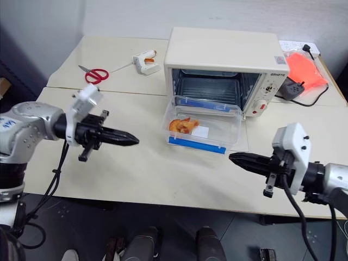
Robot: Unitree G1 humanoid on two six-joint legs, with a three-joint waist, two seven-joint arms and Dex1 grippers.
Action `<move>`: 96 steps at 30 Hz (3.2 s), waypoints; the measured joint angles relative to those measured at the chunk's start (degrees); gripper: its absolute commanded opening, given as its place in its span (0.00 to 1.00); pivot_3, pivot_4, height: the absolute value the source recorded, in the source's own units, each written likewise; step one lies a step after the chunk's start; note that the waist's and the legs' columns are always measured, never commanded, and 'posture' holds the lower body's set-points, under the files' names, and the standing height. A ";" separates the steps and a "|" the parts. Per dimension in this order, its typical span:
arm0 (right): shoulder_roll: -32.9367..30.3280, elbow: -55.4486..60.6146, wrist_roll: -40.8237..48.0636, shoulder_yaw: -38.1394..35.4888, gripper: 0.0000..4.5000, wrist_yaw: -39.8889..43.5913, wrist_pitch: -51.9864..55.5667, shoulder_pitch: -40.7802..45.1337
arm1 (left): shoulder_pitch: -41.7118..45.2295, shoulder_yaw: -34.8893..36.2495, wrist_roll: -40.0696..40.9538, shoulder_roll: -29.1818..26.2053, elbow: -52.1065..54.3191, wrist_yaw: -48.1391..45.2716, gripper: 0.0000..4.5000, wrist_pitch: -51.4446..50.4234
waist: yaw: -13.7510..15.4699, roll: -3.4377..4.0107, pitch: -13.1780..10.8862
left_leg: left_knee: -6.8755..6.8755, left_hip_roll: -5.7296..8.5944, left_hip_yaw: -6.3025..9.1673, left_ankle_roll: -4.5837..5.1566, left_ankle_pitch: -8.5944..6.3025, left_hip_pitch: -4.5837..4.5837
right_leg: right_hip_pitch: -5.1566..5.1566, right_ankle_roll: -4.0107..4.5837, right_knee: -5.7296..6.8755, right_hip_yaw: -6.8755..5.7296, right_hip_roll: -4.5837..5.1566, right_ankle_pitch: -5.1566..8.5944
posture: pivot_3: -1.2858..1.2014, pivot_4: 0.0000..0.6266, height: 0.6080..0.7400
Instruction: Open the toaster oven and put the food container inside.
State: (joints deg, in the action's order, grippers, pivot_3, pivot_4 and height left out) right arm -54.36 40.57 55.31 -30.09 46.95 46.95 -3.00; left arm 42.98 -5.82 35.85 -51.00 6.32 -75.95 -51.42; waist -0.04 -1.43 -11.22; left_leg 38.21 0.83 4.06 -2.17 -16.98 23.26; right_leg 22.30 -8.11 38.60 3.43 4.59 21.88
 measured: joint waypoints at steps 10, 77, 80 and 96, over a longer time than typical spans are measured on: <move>1.73 -5.05 -12.39 15.68 0.01 -2.34 -6.25 5.24 | 2.63 -8.32 -9.31 11.11 -7.78 1.94 0.00 10.93 | -0.41 0.00 0.01 | 0.03 0.04 -0.07 0.04 0.02 -0.04 | 0.04 0.00 0.09 0.02 -0.04 0.00 | 0.52 0.24 1.00; 6.98 -24.57 -32.37 15.46 0.42 2.36 -15.02 17.42 | 6.35 8.02 -9.28 19.58 -7.06 20.46 0.33 6.78 | -1.56 0.02 0.02 | 0.07 0.39 -0.23 0.11 0.07 -0.12 | 0.28 0.01 0.59 -1.37 0.92 -0.01 | 0.52 0.24 1.00; 6.15 -18.95 -30.07 13.05 0.56 2.39 -11.46 11.80 | 4.12 8.22 -6.29 16.89 -3.39 18.32 0.51 4.40 | -1.43 0.02 0.02 | 0.07 0.40 -0.19 0.12 0.06 -0.11 | 0.23 0.02 0.51 -1.39 0.93 -0.01 | 0.52 0.24 1.00; 14.74 -10.56 -28.58 11.57 0.48 -9.95 -7.44 -1.42 | -2.17 13.73 2.69 7.54 7.34 19.10 1.00 -1.19 | -1.55 0.01 0.02 | 0.00 0.40 -0.13 0.18 0.04 -0.20 | 0.10 0.02 0.41 -1.42 0.89 -0.01 | 0.52 0.24 1.00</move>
State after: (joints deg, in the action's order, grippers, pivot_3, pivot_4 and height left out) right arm -39.62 30.02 26.74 -18.52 37.00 39.51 -4.41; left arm 40.82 7.91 38.54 -43.46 13.67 -56.85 -52.61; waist -1.59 -1.41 -11.20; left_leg 38.20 1.23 3.93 -1.98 -16.94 23.05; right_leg 22.41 -8.09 39.00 2.01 5.48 21.86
